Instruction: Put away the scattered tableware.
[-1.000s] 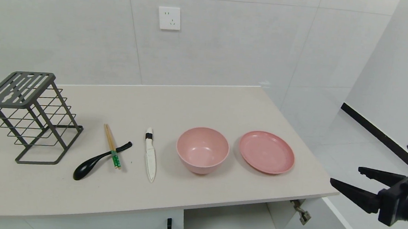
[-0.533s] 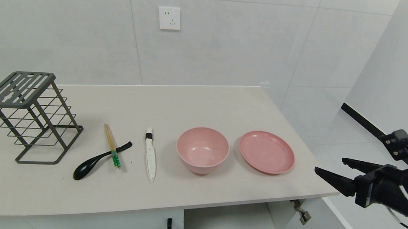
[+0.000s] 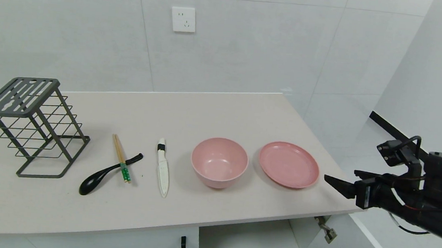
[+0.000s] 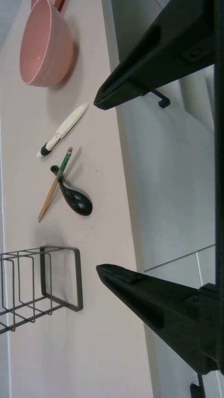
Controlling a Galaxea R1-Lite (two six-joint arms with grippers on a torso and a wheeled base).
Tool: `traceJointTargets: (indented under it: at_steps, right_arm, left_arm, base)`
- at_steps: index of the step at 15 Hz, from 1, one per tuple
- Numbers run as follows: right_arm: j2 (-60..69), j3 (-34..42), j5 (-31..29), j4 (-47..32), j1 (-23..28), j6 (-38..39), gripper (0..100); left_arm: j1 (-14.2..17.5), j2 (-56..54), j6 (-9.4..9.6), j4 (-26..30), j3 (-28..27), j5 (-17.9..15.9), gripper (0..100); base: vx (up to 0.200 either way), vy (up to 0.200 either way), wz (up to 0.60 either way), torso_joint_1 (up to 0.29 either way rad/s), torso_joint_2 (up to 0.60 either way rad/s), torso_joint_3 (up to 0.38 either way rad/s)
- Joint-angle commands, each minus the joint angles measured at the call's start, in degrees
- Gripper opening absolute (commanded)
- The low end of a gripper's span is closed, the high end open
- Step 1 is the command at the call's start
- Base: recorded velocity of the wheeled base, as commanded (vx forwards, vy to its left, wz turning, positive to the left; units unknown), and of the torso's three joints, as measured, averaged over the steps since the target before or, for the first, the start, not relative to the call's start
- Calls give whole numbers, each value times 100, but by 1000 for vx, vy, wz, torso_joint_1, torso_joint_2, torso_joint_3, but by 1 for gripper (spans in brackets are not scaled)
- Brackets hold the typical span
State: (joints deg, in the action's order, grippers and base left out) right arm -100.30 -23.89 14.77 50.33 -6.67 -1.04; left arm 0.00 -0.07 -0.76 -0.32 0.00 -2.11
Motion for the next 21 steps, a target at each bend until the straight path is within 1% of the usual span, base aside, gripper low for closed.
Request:
traceJointTargets:
  at_steps: [1,3,5,7,10,12,14,21]
  right_arm:
    - [-402,-476,-98,-15,-291,464,100]
    - [-543,-819,-265,-120,-546,842,100]
    - [-938,-1197,-423,-296,-572,851,100]
    - [-1272,-1460,-537,-296,-546,851,100]
    - [-1545,-1618,-739,-296,-493,824,100]
    - [-1624,-1662,-739,-287,-493,807,100]
    - [-1852,-1882,-897,-287,-493,807,100]
    - [-2450,-2374,-906,-252,-502,807,100]
  left_arm:
    - [0,7,-4,-3,0,9,100]
    - [0,7,5,-3,0,0,100]
    - [0,7,5,-12,0,-9,100]
    - [0,7,5,-12,0,-9,100]
    - [0,7,14,-12,0,-9,100]
    - [0,7,23,-3,0,-9,100]
    - [0,7,32,-3,0,-9,100]
    - [0,7,49,-3,0,-18,100]
  base:
    - [0,0,0,0,0,0]
    - [0,0,0,0,0,0]
    - [0,0,0,0,0,0]
    - [0,0,0,0,0,0]
    - [0,0,0,0,0,0]
    - [0,0,0,0,0,0]
    - [0,0,0,0,0,0]
    - [0,0,0,0,0,0]
